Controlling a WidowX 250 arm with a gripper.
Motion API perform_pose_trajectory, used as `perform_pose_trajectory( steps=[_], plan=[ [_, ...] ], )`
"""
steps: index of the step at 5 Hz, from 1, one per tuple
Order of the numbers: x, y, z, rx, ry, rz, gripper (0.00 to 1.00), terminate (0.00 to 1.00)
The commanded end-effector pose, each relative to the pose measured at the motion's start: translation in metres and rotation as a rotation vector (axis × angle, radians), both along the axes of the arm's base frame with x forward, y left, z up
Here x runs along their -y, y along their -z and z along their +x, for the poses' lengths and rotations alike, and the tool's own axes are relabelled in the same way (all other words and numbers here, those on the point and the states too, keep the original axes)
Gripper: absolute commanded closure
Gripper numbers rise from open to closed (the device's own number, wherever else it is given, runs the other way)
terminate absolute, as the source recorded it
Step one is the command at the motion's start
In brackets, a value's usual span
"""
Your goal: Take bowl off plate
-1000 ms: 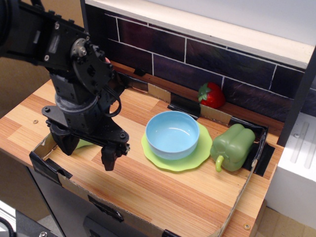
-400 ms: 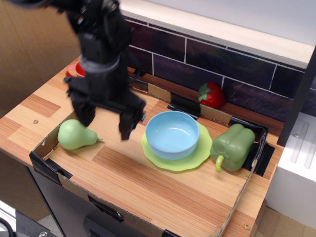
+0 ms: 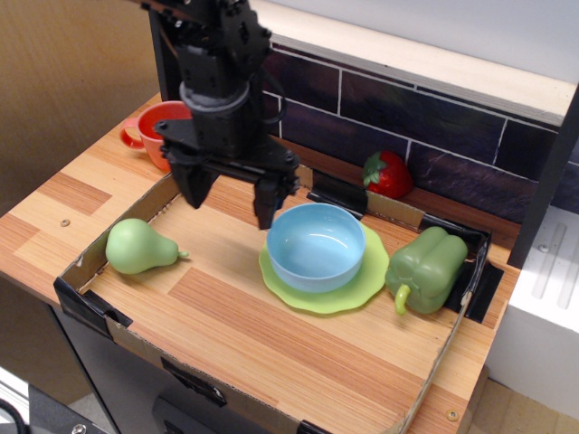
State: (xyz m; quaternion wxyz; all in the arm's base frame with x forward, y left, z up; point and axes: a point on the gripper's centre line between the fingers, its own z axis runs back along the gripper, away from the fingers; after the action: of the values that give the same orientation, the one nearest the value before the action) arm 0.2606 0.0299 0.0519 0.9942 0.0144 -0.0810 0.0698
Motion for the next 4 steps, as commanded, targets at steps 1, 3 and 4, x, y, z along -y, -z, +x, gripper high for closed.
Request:
perform_pose_trajectory(
  steps=[1,3,4],
  plan=[
    [0.022,0.015,0.020,0.020,0.032,0.017,0.00,0.00],
    [0.025,0.031,0.026,0.022,0.038,0.058,1.00,0.00],
    [0.022,0.023,0.029,0.029,0.021,0.031,1.00,0.00]
  ],
)
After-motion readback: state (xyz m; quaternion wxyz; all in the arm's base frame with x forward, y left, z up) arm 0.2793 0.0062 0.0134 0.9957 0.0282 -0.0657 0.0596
